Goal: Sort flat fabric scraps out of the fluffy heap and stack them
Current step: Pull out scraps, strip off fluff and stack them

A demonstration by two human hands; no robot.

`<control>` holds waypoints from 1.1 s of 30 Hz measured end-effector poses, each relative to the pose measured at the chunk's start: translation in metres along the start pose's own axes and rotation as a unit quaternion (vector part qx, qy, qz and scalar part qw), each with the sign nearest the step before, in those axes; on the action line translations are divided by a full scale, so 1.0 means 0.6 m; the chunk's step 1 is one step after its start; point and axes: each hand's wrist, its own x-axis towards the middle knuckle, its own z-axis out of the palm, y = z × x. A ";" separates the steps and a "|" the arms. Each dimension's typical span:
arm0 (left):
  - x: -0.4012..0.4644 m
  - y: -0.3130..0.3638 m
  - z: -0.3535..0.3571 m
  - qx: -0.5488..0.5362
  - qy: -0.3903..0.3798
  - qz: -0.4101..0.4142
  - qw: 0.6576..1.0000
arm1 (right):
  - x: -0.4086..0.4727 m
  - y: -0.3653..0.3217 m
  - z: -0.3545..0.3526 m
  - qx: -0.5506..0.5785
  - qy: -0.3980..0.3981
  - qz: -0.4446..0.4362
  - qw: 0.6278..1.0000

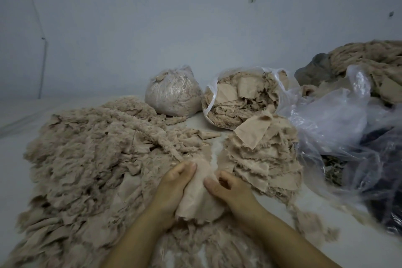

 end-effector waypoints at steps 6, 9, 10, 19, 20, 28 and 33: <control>0.019 -0.012 -0.016 0.123 0.135 0.099 0.978 | 0.049 -0.085 -0.033 -0.105 0.156 -0.091 0.978; 0.029 -0.021 -0.023 0.234 0.203 0.081 0.948 | 0.102 -0.174 -0.115 -0.192 0.242 -0.085 0.947; 0.029 -0.024 -0.026 0.271 0.214 0.063 0.936 | 0.115 -0.193 -0.145 -0.253 0.271 -0.062 0.926; 0.025 -0.032 -0.013 0.115 0.165 -0.026 0.979 | 0.041 -0.047 -0.058 -0.360 0.096 -0.104 0.922; 0.025 -0.029 -0.014 0.096 0.164 -0.032 0.981 | 0.028 -0.020 -0.035 -0.355 0.040 -0.061 0.932; 0.025 -0.014 -0.017 0.059 0.159 0.031 0.985 | 0.063 0.020 0.024 -0.045 0.026 0.076 0.996; 0.027 -0.003 -0.026 0.129 0.198 0.078 0.969 | 0.089 0.007 0.045 0.055 0.039 0.114 0.991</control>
